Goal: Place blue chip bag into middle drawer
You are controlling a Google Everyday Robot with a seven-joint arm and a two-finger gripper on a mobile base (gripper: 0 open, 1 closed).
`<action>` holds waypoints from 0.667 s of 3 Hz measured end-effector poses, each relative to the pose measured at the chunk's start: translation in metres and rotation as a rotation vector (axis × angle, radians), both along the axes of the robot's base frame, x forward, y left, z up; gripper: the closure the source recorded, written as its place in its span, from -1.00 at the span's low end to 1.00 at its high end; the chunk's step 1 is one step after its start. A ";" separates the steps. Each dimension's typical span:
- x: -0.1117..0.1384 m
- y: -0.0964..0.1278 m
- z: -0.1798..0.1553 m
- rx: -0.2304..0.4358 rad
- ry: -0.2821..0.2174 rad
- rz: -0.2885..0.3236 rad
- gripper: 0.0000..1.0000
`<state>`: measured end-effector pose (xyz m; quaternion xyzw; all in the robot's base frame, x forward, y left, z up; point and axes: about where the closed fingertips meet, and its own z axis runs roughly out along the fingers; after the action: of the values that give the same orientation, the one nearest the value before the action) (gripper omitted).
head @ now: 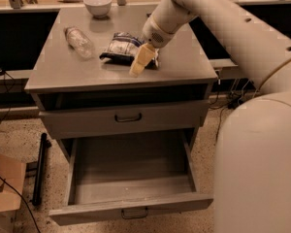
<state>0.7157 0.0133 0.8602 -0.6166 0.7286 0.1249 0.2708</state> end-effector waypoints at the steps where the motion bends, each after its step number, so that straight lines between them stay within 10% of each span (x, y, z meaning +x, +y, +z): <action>1: 0.019 -0.002 -0.018 0.012 0.026 -0.028 -0.70; 2: 0.029 -0.010 -0.030 0.003 0.040 -0.052 -0.24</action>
Offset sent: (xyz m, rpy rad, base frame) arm 0.0435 -0.0249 -0.0358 -0.0051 0.0485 -0.0894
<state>0.7450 0.0037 0.8306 -0.5941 0.7496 0.1315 0.2603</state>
